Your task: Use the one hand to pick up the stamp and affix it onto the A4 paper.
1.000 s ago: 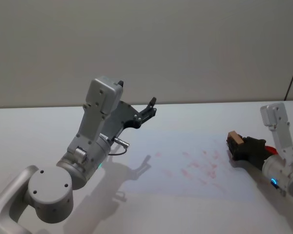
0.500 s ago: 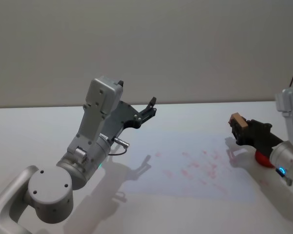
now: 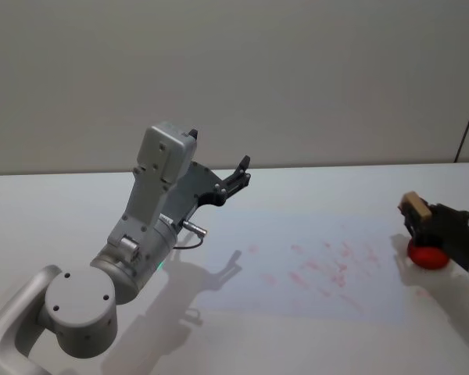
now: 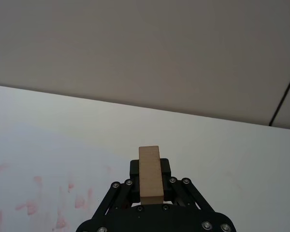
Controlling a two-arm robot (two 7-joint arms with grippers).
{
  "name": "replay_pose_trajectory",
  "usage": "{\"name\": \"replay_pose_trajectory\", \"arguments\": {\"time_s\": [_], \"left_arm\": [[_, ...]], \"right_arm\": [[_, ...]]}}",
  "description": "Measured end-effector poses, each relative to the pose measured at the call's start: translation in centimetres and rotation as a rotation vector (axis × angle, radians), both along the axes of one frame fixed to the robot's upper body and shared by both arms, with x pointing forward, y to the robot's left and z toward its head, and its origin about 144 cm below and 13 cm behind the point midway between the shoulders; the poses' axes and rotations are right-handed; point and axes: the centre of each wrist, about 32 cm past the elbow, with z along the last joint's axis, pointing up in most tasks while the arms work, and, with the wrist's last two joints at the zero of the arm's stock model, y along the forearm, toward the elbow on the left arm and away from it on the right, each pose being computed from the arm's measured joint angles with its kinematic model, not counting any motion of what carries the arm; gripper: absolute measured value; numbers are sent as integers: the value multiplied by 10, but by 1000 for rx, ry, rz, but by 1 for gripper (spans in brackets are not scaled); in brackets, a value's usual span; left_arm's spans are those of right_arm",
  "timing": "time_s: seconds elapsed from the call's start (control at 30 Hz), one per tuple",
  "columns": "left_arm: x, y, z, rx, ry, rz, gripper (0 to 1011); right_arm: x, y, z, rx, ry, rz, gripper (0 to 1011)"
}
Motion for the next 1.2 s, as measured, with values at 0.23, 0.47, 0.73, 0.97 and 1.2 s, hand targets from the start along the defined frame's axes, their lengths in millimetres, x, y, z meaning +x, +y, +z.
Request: {"name": "replay_pose_trajectory", "arguments": {"time_s": [0.23, 0.47, 0.73, 0.97, 1.2], "left_arm": [[0, 0, 0, 0, 0, 0, 1001], [0, 0, 0, 0, 0, 0, 1001], [0, 0, 0, 0, 0, 0, 1001], [0, 0, 0, 0, 0, 0, 1001], [0, 0, 0, 0, 0, 0, 1001]], "right_arm": [[-10, -18, -6, -21, 15, -38, 220], [-15, -28, -13, -37, 30, -60, 220], [-17, -28, -18, -52, 40, -58, 220], [-17, -25, -22, -62, 49, -45, 220], [-16, -22, -27, -72, 57, -40, 220]]}}
